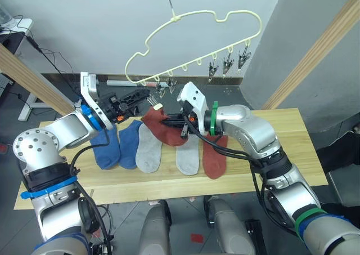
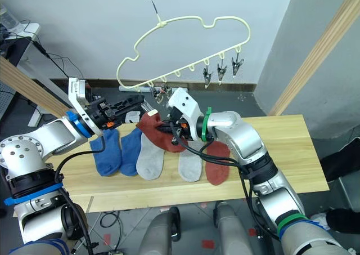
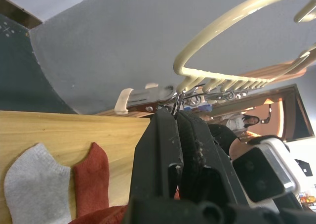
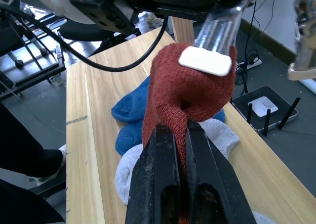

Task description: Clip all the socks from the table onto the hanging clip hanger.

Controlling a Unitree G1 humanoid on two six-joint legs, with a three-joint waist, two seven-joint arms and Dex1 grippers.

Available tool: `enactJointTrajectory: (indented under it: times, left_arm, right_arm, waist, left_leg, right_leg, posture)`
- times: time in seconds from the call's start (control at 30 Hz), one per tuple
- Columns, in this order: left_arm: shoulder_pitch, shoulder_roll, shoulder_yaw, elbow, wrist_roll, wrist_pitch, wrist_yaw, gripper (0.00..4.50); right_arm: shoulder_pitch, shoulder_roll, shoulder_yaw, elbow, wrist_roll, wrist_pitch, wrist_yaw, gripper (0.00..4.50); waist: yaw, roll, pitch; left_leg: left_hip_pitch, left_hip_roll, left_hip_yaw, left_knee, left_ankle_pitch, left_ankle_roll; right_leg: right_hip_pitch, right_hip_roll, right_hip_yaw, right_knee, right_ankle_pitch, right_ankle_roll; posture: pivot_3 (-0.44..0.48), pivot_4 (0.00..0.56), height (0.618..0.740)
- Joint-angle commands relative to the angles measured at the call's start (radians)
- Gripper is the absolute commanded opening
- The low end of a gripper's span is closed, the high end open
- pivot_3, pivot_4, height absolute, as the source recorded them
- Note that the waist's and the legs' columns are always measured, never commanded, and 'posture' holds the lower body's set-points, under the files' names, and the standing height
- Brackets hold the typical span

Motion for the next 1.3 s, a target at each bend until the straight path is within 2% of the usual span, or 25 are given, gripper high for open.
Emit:
enactJointTrajectory:
  times: [0.03, 0.07, 0.17, 0.27, 0.4, 0.57, 0.7, 0.73, 0.83, 1.0, 1.1, 1.13, 1.2, 1.27, 1.3]
  left_arm:
    - [0.047, 0.031, -0.047, -0.028, 0.036, -0.006, -0.024, 0.00]
    - [0.050, 0.034, -0.047, -0.030, 0.031, -0.011, -0.031, 0.00]
    - [0.057, 0.039, -0.040, -0.027, 0.011, -0.014, -0.036, 0.75]
    - [0.062, 0.041, -0.038, -0.030, -0.006, -0.012, -0.035, 1.84]
    - [0.077, 0.051, -0.034, -0.053, -0.015, -0.011, -0.029, 3.00]
    - [0.149, 0.136, -0.022, -0.170, 0.011, -0.036, -0.055, 4.48]
    - [0.198, 0.179, -0.043, -0.264, 0.052, -0.089, -0.074, 4.48]
    - [0.213, 0.193, -0.051, -0.302, 0.075, -0.107, -0.070, 4.50]
    - [0.261, 0.198, -0.080, -0.413, 0.148, -0.180, -0.052, 4.50]
    - [0.329, 0.138, -0.137, -0.509, 0.240, -0.298, -0.035, 4.50]
    - [0.361, 0.089, -0.200, -0.533, 0.352, -0.410, -0.025, 4.50]
    - [0.365, 0.077, -0.215, -0.538, 0.376, -0.434, -0.023, 4.50]
    - [0.370, 0.062, -0.226, -0.540, 0.398, -0.460, -0.024, 4.50]
    - [0.372, 0.016, -0.273, -0.524, 0.482, -0.540, 0.002, 4.50]
    - [0.375, 0.017, -0.331, -0.514, 0.562, -0.607, -0.016, 4.50]
  right_arm:
    - [-0.026, 0.023, -0.036, 0.001, 0.015, -0.020, -0.010, 0.03]
    - [-0.028, 0.026, -0.039, 0.004, 0.017, -0.019, -0.010, 0.03]
    - [-0.031, 0.026, -0.039, 0.010, 0.014, -0.023, -0.007, 0.00]
    - [-0.028, 0.026, -0.033, 0.012, 0.009, -0.031, -0.005, 0.00]
    - [-0.022, 0.037, -0.031, 0.025, 0.006, -0.046, -0.015, 0.00]
    - [-0.041, 0.078, -0.046, 0.080, 0.002, -0.069, -0.041, 0.00]
    - [-0.050, 0.097, -0.065, 0.112, 0.010, -0.076, -0.046, 0.00]
    - [-0.050, 0.101, -0.069, 0.122, 0.010, -0.080, -0.049, 0.54]
    - [-0.032, 0.101, -0.074, 0.129, 0.002, -0.095, -0.053, 1.43]
    - [0.052, 0.042, -0.073, 0.077, -0.003, -0.097, -0.043, 3.23]
    - [0.113, -0.024, -0.093, -0.016, 0.007, -0.079, -0.041, 4.25]
    - [0.125, -0.040, -0.098, -0.041, 0.013, -0.073, -0.042, 4.43]
    - [0.136, -0.053, -0.102, -0.066, 0.023, -0.065, -0.045, 4.43]
    - [0.168, -0.072, -0.160, -0.151, 0.077, -0.022, -0.055, 4.43]
    - [0.189, -0.091, -0.191, -0.210, 0.115, 0.007, -0.046, 4.43]
  waist:
    - [0.000, 0.000, 0.000]
    - [0.000, 0.000, 0.000]
    - [0.001, 0.000, 0.000]
    - [0.005, 0.000, 0.000]
    - [0.019, -0.001, 0.001]
    - [0.023, -0.004, 0.001]
    - [0.030, -0.004, 0.001]
    - [0.031, -0.004, 0.000]
    - [0.035, -0.005, 0.000]
    - [0.053, -0.005, 0.000]
    - [0.059, -0.005, 0.000]
    - [0.060, -0.005, 0.000]
    - [0.062, -0.005, 0.000]
    - [0.059, -0.005, 0.000]
    - [0.059, -0.005, 0.000]
  left_leg:
    - [0.000, 0.000, 0.000, 0.000, 0.000, 0.000]
    - [0.000, 0.000, 0.000, 0.000, 0.000, 0.000]
    - [-0.001, 0.000, 0.000, 0.000, 0.000, 0.000]
    - [-0.003, 0.000, -0.001, 0.000, 0.000, 0.000]
    - [-0.008, 0.000, -0.001, 0.001, 0.000, 0.000]
    - [-0.009, 0.000, 0.000, 0.001, 0.000, 0.000]
    - [-0.010, 0.000, -0.001, 0.001, 0.000, -0.001]
    - [-0.010, 0.000, -0.001, 0.001, 0.000, -0.001]
    - [-0.011, -0.001, -0.001, 0.001, 0.000, 0.000]
    - [-0.011, -0.001, -0.001, 0.001, 0.000, 0.000]
    - [-0.012, -0.001, -0.001, 0.002, 0.000, 0.000]
    - [-0.013, -0.001, -0.001, 0.002, 0.000, 0.000]
    - [-0.014, -0.002, -0.001, 0.003, 0.000, 0.000]
    - [-0.015, -0.001, -0.001, 0.003, 0.000, 0.000]
    - [-0.015, -0.001, -0.002, 0.003, 0.000, 0.000]
  right_leg:
    - [0.000, 0.000, 0.000, 0.000, 0.000, 0.000]
    - [0.000, 0.000, 0.000, 0.000, 0.000, 0.000]
    - [0.000, 0.000, 0.000, 0.000, 0.000, 0.000]
    - [-0.002, 0.000, -0.001, 0.000, 0.000, 0.000]
    - [-0.007, 0.000, -0.002, 0.001, 0.000, 0.000]
    - [-0.009, -0.001, -0.001, 0.001, 0.000, 0.000]
    - [-0.010, -0.001, -0.002, 0.001, 0.001, -0.002]
    - [-0.010, -0.002, -0.002, 0.001, 0.001, -0.002]
    - [-0.010, -0.002, -0.002, 0.001, 0.001, -0.002]
    - [-0.010, -0.003, -0.003, 0.000, 0.001, -0.002]
    - [-0.010, -0.003, -0.003, 0.000, 0.001, -0.002]
    - [-0.010, -0.003, -0.003, 0.000, 0.001, -0.002]
    - [-0.011, -0.003, -0.003, 0.000, 0.001, -0.002]
    - [-0.013, -0.002, -0.003, 0.000, 0.000, 0.000]
    - [-0.013, -0.002, -0.003, 0.001, 0.000, 0.000]
  posture:
    - [0.051, 0.342, 0.740]
    - [0.051, 0.341, 0.740]
    - [0.055, 0.342, 0.740]
    - [0.055, 0.342, 0.740]
    - [0.079, 0.338, 0.740]
    - [0.087, 0.335, 0.740]
    - [0.101, 0.332, 0.740]
    - [0.114, 0.328, 0.740]
    - [0.126, 0.325, 0.740]
    - [0.128, 0.323, 0.740]
    - [0.121, 0.326, 0.740]
    - [0.121, 0.326, 0.740]
    - [0.114, 0.325, 0.740]
    - [0.097, 0.329, 0.740]
    - [0.083, 0.331, 0.740]
